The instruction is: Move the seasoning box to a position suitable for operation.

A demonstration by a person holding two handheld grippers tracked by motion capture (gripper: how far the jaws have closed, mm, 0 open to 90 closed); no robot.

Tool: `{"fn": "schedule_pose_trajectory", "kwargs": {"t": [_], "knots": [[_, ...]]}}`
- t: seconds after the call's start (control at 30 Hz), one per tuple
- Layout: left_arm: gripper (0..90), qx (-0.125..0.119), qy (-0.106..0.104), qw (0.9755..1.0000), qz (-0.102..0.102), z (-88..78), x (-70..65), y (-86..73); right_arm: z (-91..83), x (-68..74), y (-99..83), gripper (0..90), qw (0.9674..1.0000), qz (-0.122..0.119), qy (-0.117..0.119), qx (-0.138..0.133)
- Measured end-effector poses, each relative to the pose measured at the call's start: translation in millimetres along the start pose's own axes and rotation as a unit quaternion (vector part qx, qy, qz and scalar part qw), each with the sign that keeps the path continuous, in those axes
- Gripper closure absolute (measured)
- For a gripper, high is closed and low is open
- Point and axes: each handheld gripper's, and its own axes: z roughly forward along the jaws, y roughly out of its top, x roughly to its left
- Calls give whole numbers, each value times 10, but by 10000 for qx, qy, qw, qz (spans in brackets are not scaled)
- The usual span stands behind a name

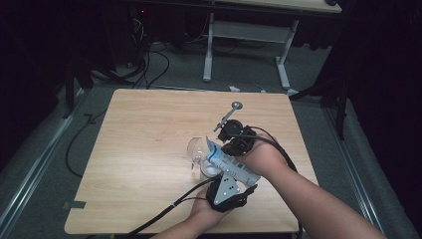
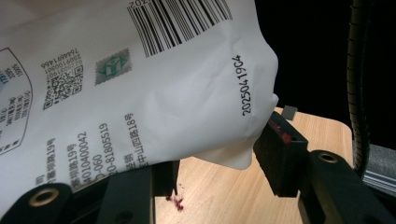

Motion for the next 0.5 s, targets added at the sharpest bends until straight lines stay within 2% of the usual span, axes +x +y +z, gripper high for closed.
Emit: {"fn": "schedule_pose_trajectory", "kwargs": {"t": [0.5], "knots": [[535, 68, -26, 9999, 71, -6, -14, -58, 8, -1, -52, 900, 10000, 54, 48, -11]]}}
